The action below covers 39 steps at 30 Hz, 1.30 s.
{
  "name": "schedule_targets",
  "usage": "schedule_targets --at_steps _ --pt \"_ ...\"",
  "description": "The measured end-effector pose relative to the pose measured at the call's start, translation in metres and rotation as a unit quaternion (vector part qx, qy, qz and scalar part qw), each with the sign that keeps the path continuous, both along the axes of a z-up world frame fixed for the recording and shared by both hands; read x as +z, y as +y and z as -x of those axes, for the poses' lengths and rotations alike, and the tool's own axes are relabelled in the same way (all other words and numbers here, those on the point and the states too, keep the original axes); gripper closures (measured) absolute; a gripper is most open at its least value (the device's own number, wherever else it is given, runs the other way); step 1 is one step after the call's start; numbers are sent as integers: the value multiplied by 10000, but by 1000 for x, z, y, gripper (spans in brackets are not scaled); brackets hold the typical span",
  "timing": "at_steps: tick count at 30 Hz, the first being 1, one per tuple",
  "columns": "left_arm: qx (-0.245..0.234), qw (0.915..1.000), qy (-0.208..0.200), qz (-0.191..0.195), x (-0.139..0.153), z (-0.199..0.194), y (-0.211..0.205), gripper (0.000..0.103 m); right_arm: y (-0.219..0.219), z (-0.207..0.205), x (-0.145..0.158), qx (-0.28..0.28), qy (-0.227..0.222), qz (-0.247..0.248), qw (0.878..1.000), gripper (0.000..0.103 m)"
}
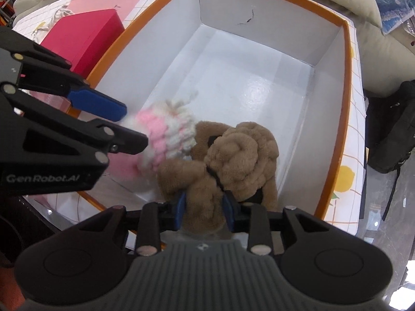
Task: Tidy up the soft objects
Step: 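Open both tools to drop the toys into the orange box, then withdraw, then grasp the white crumpled cloth with the left tool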
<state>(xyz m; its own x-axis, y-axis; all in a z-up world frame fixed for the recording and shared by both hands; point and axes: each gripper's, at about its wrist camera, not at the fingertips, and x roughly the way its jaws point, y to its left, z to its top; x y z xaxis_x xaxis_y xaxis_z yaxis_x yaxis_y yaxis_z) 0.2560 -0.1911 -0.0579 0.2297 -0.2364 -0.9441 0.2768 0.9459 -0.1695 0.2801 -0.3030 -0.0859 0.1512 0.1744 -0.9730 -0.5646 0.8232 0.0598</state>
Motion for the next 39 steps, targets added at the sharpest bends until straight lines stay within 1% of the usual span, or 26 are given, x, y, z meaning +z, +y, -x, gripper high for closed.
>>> schedule_targets --at_steps 1,2,5,7,8,10,13,15,16,18,23,26,29,33,36,39 --pt "17 10000 -24 26 2 1 1 52 2 3 1 -35 -14 -2 10000 65" --pt "38 10000 -63 46 5 2 3 50 2 4 4 -70 -37 -10 10000 62" --pt "15 9995 -277 167 17 9 9 50 3 9 15 -102 -197 -32 9997 54" --pt "-4 9981 -516 343 28 17 15 50 4 16 23 -125 -427 -19 9990 52" --pt "-30 9968 -677 427 35 22 19 50 5 20 27 -152 -580 -12 9982 49" --pt "-126 9927 -1101 472 48 35 24 49 8 29 37 -247 -930 -38 9954 44" --pt "-250 9831 -1779 354 63 59 37 49 11 44 53 -505 -1413 -295 9882 43" --pt "-211 9781 -2050 279 71 73 48 49 15 54 63 -707 -1667 -571 9818 40" --pt "-179 9760 -2150 296 74 80 54 49 17 59 67 -817 -1795 -697 9779 33" --pt "-64 9729 -2291 307 78 93 66 49 23 69 76 -1032 -2053 -919 9689 33" --pt "245 9695 -2430 206 85 122 95 49 49 94 87 -1363 -2381 -1474 9503 33" --pt "538 9691 -2397 232 86 133 119 49 71 108 88 -1396 -2431 -1657 9455 32" --pt "823 9685 -2344 190 85 144 144 49 93 124 87 -1309 -2386 -1839 9445 32" --pt "1274 9666 -2215 181 75 164 178 49 123 142 79 -1284 -2237 -2068 9438 32" --pt "1633 9655 -2016 228 61 174 202 49 146 151 69 -1160 -2048 -2017 9507 32" --pt "1902 9646 -1813 228 49 183 223 49 169 157 56 -890 -1893 -1905 9592 32"
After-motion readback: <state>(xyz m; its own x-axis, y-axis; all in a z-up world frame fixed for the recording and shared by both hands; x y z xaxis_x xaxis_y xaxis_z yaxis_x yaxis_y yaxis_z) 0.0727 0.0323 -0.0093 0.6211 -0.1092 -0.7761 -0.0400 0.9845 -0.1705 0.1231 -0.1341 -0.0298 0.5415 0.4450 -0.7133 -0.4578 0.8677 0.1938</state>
